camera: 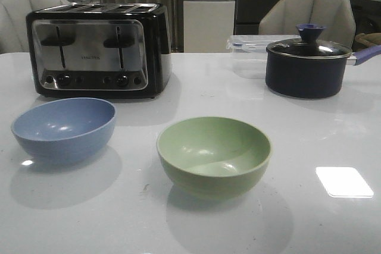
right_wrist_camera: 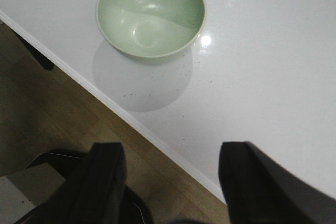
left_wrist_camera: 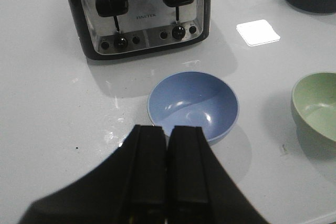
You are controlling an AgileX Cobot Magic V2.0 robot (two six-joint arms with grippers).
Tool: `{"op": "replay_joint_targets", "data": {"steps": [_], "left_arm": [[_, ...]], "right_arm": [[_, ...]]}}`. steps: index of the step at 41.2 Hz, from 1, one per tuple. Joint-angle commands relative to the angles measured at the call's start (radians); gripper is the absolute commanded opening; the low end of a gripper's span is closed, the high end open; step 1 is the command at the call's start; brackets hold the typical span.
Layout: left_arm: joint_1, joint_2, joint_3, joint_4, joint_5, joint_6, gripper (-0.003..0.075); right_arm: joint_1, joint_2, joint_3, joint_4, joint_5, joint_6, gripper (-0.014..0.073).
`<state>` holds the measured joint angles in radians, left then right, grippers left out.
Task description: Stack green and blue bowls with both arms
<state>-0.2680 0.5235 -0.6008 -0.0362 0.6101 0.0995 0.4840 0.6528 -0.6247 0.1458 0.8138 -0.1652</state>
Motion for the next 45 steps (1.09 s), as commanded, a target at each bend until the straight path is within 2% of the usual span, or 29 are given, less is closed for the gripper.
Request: {"op": "replay_joint_targets", "data": {"steps": [1, 9, 11, 14, 18, 22, 30, 45], "left_arm": [[-0.008, 0.012, -0.036, -0.011, -0.093, -0.001, 0.0093], [-0.008, 0.021, -0.036, -0.027, -0.101, -0.001, 0.0111], [-0.008, 0.038, -0.037, -0.027, -0.099, -0.001, 0.0159], [-0.008, 0.075, -0.041, -0.027, -0.097, -0.002, 0.0274], [-0.008, 0.156, -0.065, -0.027, -0.083, -0.024, 0.0466], [-0.008, 0.261, -0.109, -0.027, -0.043, -0.036, 0.0565], [-0.008, 0.496, -0.212, -0.025, 0.020, -0.036, 0.0578], [0.035, 0.909, -0.415, -0.027, 0.039, -0.036, 0.0566]], "right_arm": [[0.000, -0.001, -0.023, -0.001, -0.059, 0.004, 0.0499], [0.000, -0.001, -0.023, -0.001, -0.059, 0.004, 0.0499], [0.000, -0.001, -0.023, -0.001, -0.059, 0.004, 0.0499], [0.000, -0.001, -0.023, -0.001, -0.060, 0.004, 0.0499], [0.000, -0.001, -0.023, -0.001, -0.060, 0.004, 0.0499], [0.000, -0.001, -0.023, -0.001, -0.060, 0.004, 0.0499], [0.000, -0.001, -0.023, -0.001, -0.061, 0.004, 0.0499], [0.000, -0.001, -0.023, -0.001, -0.061, 0.004, 0.0499]]}}
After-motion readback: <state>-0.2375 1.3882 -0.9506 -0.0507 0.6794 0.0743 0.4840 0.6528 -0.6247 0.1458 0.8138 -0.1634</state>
